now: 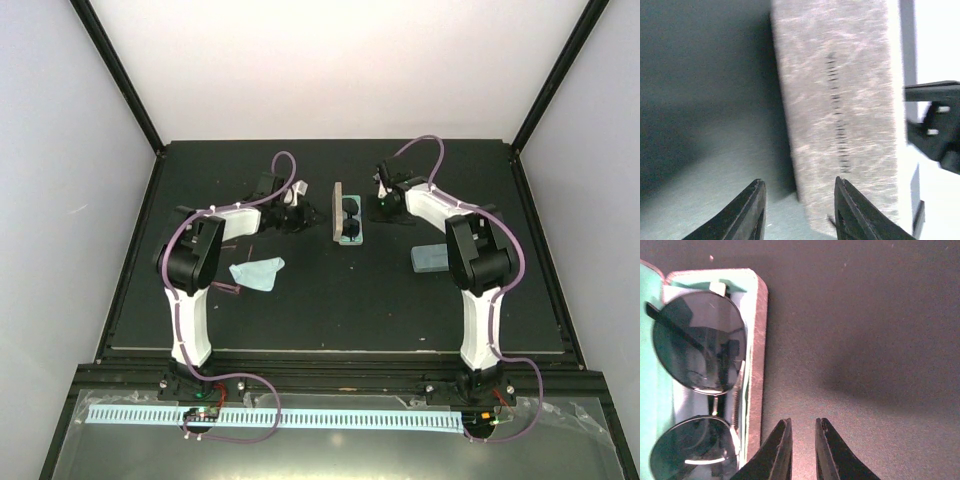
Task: Organize the sunglasses
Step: Adjust the sunglasses in the sunglasses case, then close the sunglasses case at the center of the board.
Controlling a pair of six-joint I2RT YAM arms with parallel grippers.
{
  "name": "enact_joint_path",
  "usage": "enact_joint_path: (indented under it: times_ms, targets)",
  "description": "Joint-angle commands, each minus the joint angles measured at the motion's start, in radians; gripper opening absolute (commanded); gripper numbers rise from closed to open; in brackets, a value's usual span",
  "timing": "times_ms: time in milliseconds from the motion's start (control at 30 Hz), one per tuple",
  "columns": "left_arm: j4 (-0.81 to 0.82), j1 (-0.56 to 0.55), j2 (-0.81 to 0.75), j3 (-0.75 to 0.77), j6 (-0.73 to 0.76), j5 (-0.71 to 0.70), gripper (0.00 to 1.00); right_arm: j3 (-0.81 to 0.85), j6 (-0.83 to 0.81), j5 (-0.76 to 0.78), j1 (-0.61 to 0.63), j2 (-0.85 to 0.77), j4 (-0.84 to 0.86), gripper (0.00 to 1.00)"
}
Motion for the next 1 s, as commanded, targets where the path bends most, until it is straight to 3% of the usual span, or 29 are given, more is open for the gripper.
enact_joint_path:
  times_ms: [0, 333, 667, 967]
  targets:
    - [0.212, -0.007, -0.013, -0.016, -0.08, 0.156, 0.38, 0.004, -0.007, 0.001, 0.001, 0.049, 0.001, 0.16]
    - [0.402, -0.043, 0.079, 0.001, -0.197, 0.272, 0.38, 0.046, -0.053, -0.115, -0.001, 0.108, -0.027, 0.16]
    - [0.325, -0.085, 0.158, 0.059, -0.157, 0.253, 0.34, 0.076, -0.082, -0.25, 0.0, 0.146, -0.045, 0.1]
    - [0.07, -0.119, 0.231, 0.202, -0.098, 0.195, 0.36, 0.078, -0.101, -0.33, 0.0, 0.148, -0.047, 0.1]
